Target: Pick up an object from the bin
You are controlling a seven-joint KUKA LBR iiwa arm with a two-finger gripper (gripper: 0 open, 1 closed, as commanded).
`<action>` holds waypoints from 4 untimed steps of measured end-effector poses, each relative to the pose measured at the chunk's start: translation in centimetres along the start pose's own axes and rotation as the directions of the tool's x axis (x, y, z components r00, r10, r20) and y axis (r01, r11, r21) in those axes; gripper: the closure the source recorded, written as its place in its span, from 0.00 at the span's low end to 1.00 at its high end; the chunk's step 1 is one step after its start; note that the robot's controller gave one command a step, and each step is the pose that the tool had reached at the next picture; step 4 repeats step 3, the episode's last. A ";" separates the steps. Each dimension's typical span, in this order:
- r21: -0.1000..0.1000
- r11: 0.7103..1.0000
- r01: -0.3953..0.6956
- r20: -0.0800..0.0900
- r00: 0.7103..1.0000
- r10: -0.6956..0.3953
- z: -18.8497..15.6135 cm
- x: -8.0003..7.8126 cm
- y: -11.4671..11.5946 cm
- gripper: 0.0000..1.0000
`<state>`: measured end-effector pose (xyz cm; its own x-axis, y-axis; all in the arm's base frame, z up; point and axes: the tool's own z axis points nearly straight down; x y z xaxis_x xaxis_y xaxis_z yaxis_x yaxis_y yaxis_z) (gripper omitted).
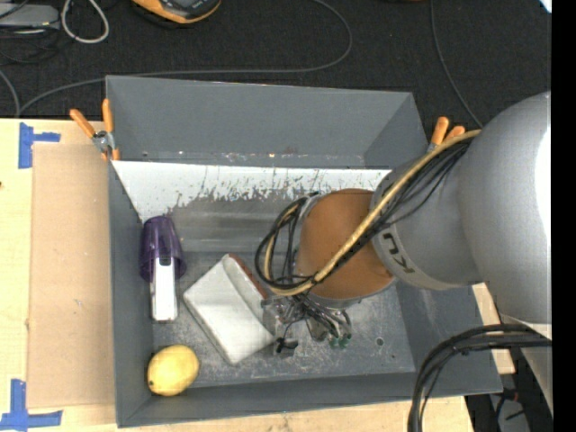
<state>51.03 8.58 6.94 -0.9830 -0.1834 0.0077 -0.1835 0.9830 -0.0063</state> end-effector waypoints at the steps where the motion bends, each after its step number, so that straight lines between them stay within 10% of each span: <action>1: 0.000 0.998 -0.070 0.002 0.998 0.070 -0.1 -2.9 -3.0 1.00; 2: -0.004 1.000 -0.004 -0.008 1.000 0.004 0.0 0.0 1.1 1.00; 4: -0.004 1.000 -0.019 -0.016 1.000 0.019 -2.4 -0.6 0.4 1.00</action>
Offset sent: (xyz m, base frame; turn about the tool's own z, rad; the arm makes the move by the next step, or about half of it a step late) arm -0.0003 0.0092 0.0006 0.0080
